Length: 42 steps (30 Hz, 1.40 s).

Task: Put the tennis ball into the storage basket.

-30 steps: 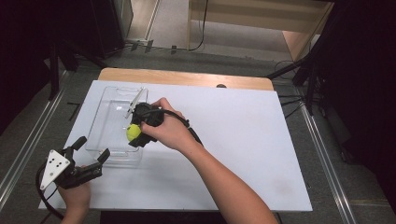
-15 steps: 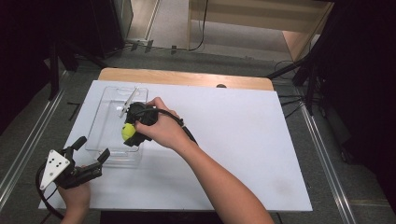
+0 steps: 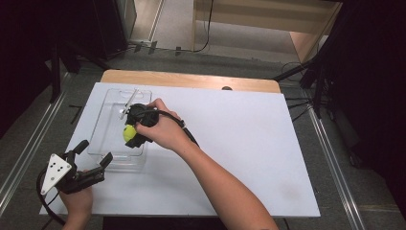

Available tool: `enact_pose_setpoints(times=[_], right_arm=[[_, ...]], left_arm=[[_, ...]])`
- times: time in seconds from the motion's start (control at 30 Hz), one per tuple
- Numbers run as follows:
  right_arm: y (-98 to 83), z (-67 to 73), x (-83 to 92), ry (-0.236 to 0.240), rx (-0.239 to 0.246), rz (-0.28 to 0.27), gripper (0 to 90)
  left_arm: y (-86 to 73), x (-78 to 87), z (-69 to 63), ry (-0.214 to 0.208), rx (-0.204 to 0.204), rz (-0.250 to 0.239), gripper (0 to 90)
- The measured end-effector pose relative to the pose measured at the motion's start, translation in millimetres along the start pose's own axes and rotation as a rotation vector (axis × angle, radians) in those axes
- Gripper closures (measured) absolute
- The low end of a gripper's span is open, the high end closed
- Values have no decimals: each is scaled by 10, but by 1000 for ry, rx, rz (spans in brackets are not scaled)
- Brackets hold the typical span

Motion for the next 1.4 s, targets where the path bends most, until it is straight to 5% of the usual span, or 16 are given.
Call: enact_pose_setpoints(times=[0.93,1.4], right_arm=[[38,-85,-358,10,29,26,237],[-67,-133,-422,-20,33,95,236]], left_arm=[[-1,-4,4,0,0,0,113],[2,-1,11,-1,8,-6,113]])
Point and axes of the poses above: each handheld gripper's, and its own axes: x roughly backward along the jaws, y roughly out of its top, z roughly to its left, the point moved 4 cm from there along -x, roughly forward along the jaws, and after that the axes turned 14 degrees about -z, right-handed, at the moved point
